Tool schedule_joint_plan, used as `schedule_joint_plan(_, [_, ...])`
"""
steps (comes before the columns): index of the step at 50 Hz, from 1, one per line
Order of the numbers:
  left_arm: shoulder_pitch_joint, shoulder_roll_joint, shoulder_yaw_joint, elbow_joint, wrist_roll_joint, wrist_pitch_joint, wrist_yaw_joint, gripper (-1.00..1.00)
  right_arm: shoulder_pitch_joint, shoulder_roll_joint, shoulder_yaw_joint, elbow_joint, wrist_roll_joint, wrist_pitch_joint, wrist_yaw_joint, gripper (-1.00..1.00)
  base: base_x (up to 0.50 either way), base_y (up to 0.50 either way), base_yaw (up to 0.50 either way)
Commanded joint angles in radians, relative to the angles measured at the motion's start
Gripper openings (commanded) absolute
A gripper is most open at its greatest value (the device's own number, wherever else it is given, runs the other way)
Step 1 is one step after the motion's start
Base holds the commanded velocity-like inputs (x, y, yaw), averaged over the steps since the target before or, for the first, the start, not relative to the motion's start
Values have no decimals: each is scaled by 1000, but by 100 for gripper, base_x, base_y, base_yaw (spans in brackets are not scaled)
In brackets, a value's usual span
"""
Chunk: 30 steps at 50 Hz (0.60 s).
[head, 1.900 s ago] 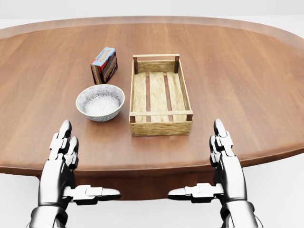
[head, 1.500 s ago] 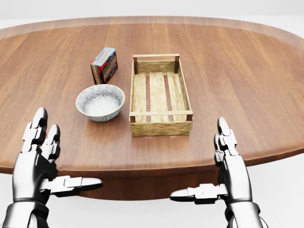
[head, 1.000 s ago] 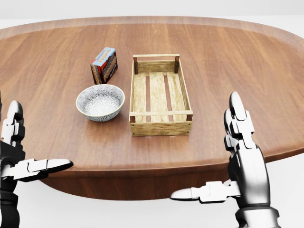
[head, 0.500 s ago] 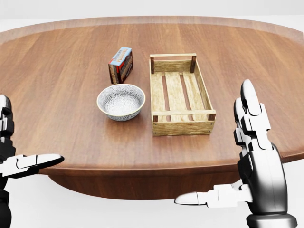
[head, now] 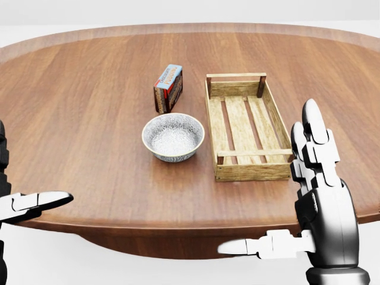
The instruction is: Pick up the bowl on the left and put it in the tray.
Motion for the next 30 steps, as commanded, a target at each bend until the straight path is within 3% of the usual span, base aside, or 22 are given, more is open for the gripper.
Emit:
schedule_joint_plan(1, [-4,-2,3,-7,-4,0,-1,100,-6,-5,5,0,9,0,-2,100,50,0,0])
schedule_joint_plan(30, [-8,7,24,-30,-25,0,5,100,-7,-4,4,1,4,0,1,100,50,0,0])
